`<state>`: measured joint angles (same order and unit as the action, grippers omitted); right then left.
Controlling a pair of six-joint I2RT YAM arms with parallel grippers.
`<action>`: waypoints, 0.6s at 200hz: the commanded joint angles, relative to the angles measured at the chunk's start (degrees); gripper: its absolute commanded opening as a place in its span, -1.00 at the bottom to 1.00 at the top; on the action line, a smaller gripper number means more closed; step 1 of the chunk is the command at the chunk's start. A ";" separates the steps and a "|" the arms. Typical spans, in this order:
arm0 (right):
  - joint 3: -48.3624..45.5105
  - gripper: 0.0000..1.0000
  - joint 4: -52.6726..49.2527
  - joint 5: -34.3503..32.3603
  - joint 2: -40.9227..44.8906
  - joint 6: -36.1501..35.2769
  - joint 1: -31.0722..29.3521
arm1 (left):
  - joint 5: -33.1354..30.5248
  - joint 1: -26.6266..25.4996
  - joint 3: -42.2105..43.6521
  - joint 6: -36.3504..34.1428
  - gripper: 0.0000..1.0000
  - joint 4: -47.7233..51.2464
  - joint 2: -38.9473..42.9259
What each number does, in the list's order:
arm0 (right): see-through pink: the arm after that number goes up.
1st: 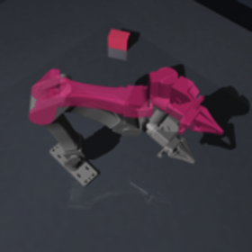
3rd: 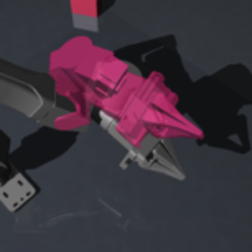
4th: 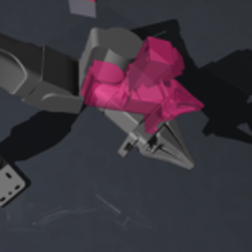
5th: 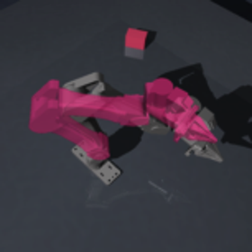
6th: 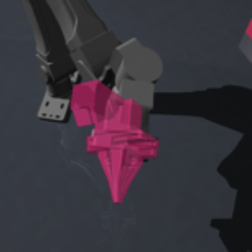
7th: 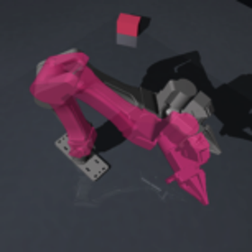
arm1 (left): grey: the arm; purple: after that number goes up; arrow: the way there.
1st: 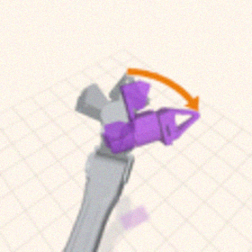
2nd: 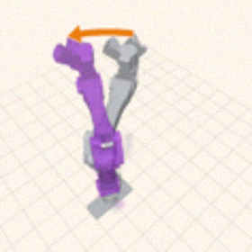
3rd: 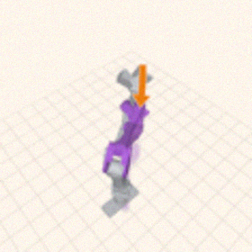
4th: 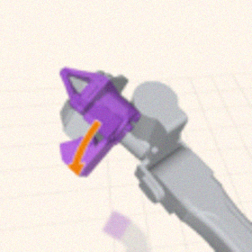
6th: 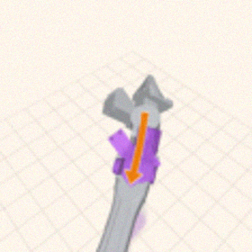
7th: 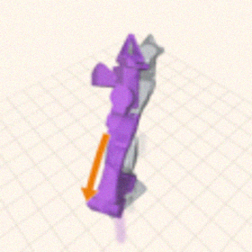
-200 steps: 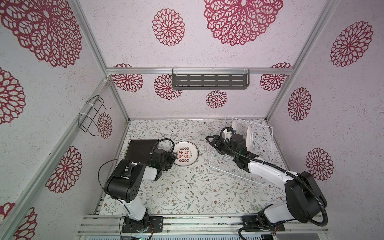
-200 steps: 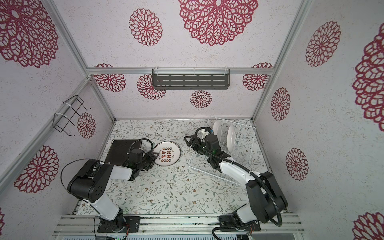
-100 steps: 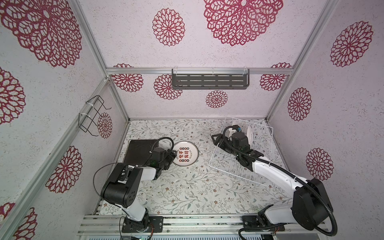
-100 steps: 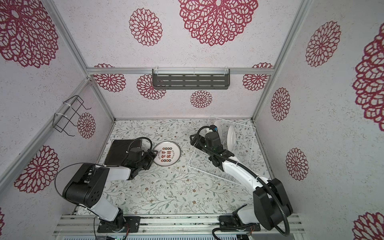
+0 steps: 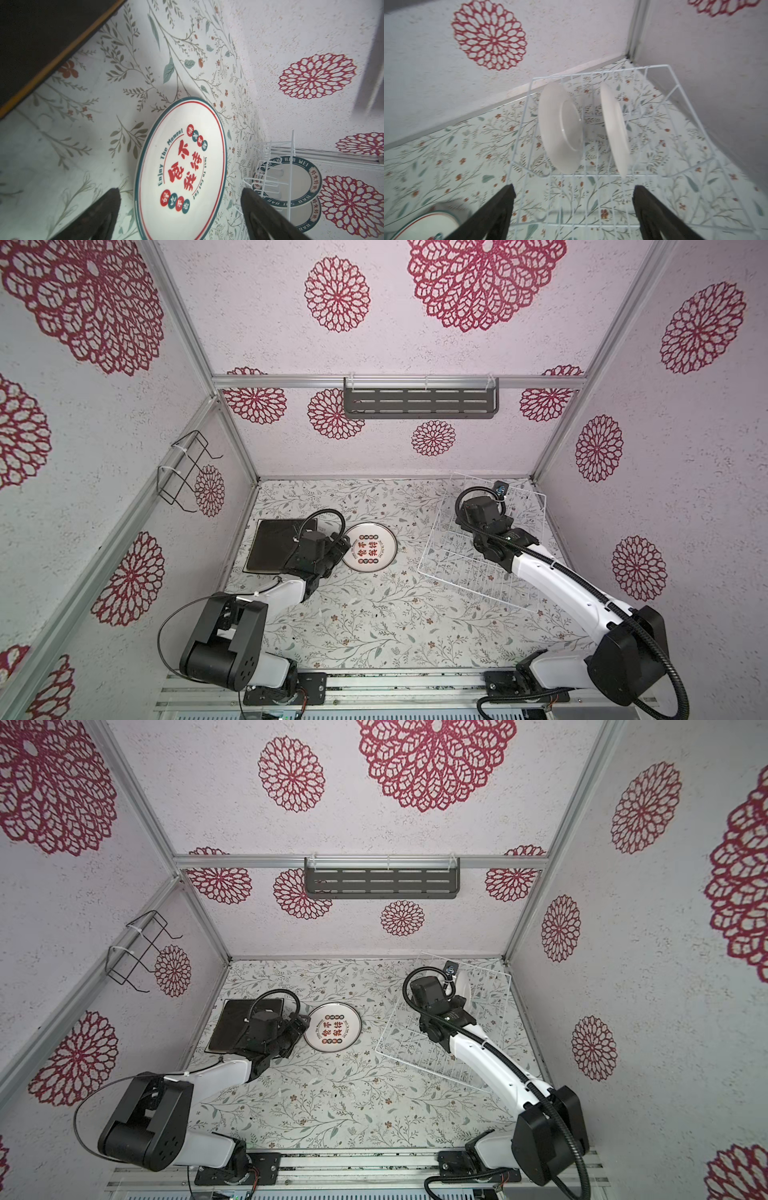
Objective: Unload the plates from the dish rack
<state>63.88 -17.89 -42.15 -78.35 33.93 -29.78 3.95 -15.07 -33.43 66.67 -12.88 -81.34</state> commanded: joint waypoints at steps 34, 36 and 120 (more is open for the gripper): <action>6.22 0.83 -3.85 -16.04 -10.36 -4.71 1.30 | -1.75 -1.72 -5.25 -4.01 0.94 7.24 6.36; 6.49 0.83 -3.94 -16.32 -10.74 -4.85 1.35 | -1.59 -1.72 -5.53 -4.14 0.94 7.54 6.37; 12.06 0.43 -5.78 -20.54 -21.87 -6.16 4.52 | 1.77 -2.23 -7.94 -4.45 0.93 7.26 6.11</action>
<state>74.28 -23.38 -59.88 -99.46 29.04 -26.39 4.95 -16.86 -40.40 63.40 -6.00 -75.64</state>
